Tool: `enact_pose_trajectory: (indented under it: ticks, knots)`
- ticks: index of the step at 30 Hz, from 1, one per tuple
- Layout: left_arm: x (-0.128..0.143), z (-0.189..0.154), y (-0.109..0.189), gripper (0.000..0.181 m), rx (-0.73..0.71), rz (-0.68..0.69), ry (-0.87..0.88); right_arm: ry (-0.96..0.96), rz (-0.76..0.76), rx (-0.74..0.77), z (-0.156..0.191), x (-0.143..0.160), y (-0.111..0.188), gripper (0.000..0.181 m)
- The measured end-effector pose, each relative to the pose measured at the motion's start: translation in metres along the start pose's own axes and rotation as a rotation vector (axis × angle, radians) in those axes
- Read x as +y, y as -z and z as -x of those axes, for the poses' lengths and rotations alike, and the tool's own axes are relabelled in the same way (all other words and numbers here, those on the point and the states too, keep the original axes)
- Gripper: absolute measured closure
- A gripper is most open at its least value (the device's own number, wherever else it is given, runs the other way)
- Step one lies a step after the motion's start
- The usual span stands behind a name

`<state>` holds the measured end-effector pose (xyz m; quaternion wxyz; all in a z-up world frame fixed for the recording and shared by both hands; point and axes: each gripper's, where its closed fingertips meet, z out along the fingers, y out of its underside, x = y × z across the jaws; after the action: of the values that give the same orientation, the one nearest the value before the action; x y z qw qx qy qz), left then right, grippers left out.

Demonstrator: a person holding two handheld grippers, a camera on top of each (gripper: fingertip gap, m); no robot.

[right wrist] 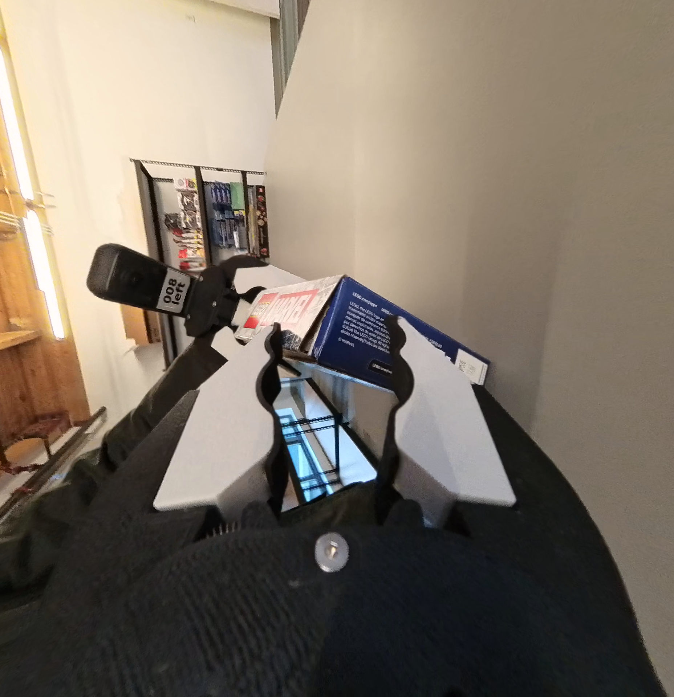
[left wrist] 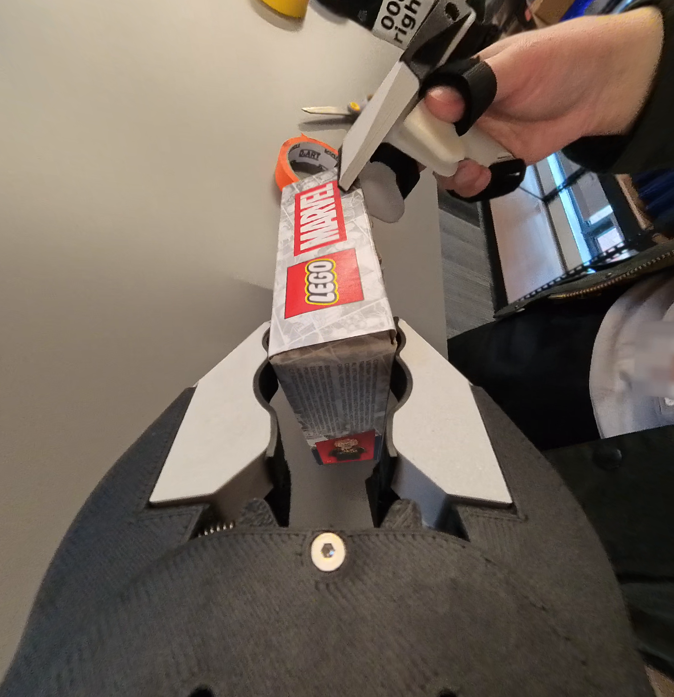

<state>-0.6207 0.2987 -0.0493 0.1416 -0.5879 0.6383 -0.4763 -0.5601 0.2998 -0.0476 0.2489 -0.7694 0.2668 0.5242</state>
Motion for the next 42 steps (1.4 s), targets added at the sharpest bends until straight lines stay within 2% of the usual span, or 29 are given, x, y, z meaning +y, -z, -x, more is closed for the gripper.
enact_pose_trajectory:
  ticks: [5, 8, 11, 15, 17, 20, 24, 30, 34, 36, 39, 40, 42]
  knots:
    - [0.027, -0.013, 0.01, 0.123, -0.072, -0.042, -0.034, 0.138, 0.058, 0.031, 0.008, 0.019, -0.014, 0.121]
    - [0.042, -0.03, 0.013, 0.12, -0.082, -0.085, 0.004, 0.218, 0.087, 0.035, 0.01, 0.036, -0.019, 0.121]
    - [0.037, -0.046, 0.024, 0.117, -0.091, -0.213, 0.091, 0.253, 0.105, 0.015, 0.011, 0.051, -0.019, 0.122]
    - [0.011, -0.059, 0.044, 0.118, -0.057, -0.44, 0.257, 0.276, 0.091, -0.012, 0.008, 0.062, -0.014, 0.121]
    - [0.012, -0.057, 0.041, 0.12, -0.065, -0.435, 0.328, 0.3, 0.085, -0.022, 0.007, 0.065, -0.012, 0.12]
    - [0.029, -0.053, 0.026, 0.125, -0.131, -0.327, 0.324, 0.327, 0.077, -0.033, 0.007, 0.067, -0.011, 0.121]
    - [0.033, -0.058, 0.02, 0.12, -0.088, -0.317, 0.342, 0.4, 0.075, -0.053, 0.004, 0.073, -0.007, 0.118]
    - [0.036, -0.057, 0.016, 0.116, -0.048, -0.444, 0.407, 0.435, 0.023, -0.089, 0.003, 0.074, -0.008, 0.117]
    - [0.036, -0.057, 0.016, 0.116, -0.03, -0.439, 0.421, 0.365, 0.035, -0.113, 0.004, 0.074, -0.008, 0.117]
    - [0.035, -0.057, 0.016, 0.116, -0.03, -0.42, 0.418, 0.416, 0.017, -0.124, 0.008, 0.071, -0.001, 0.121]
    - [0.033, -0.055, 0.018, 0.115, -0.017, -0.417, 0.448, 0.494, -0.133, -0.153, 0.018, 0.046, 0.029, 0.126]
    - [0.033, -0.054, 0.019, 0.115, -0.013, -0.423, 0.463, 0.55, -0.177, -0.104, 0.011, 0.037, 0.043, 0.132]
    - [0.03, -0.051, 0.022, 0.115, -0.009, -0.439, 0.482, 0.711, -0.195, 0.137, -0.027, 0.023, 0.071, 0.136]
